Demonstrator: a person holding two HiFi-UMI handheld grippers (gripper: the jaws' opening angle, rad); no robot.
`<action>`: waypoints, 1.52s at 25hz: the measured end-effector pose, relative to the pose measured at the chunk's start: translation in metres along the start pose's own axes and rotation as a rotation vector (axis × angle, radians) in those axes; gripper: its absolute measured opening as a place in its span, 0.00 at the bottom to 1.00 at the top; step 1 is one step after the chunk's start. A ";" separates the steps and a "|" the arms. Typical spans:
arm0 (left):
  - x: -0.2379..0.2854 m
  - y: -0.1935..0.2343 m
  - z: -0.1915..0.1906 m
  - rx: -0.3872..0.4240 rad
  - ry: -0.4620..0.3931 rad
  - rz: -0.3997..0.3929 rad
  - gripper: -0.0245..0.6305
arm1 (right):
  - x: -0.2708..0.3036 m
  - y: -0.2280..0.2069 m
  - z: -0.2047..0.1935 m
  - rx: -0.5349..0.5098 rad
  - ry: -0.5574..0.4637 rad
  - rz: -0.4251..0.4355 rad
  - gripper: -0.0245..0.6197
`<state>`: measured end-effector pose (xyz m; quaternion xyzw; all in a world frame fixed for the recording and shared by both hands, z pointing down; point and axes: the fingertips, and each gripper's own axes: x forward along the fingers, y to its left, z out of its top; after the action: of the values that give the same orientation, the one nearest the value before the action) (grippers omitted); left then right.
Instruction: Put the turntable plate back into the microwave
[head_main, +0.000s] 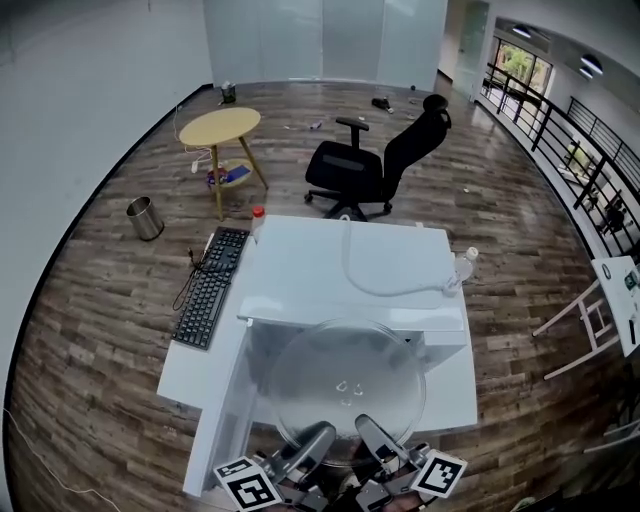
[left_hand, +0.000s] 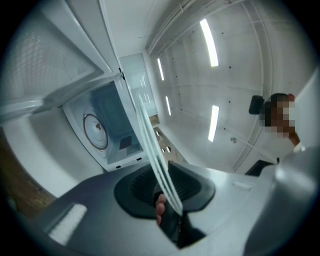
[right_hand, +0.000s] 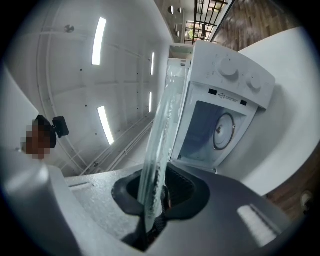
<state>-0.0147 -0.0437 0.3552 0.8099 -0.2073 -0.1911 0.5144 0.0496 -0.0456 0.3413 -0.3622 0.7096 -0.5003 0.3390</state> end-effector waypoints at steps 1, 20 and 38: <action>-0.002 0.001 0.000 -0.004 -0.002 0.006 0.15 | 0.000 -0.001 -0.002 0.002 0.002 -0.001 0.10; -0.015 0.020 -0.021 -0.004 -0.051 0.031 0.15 | -0.011 -0.024 -0.018 0.006 0.077 0.021 0.10; -0.008 0.077 -0.022 -0.039 -0.081 0.059 0.15 | 0.007 -0.082 -0.023 0.003 0.136 0.010 0.11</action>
<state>-0.0207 -0.0532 0.4351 0.7847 -0.2481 -0.2127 0.5268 0.0413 -0.0606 0.4253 -0.3233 0.7322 -0.5231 0.2928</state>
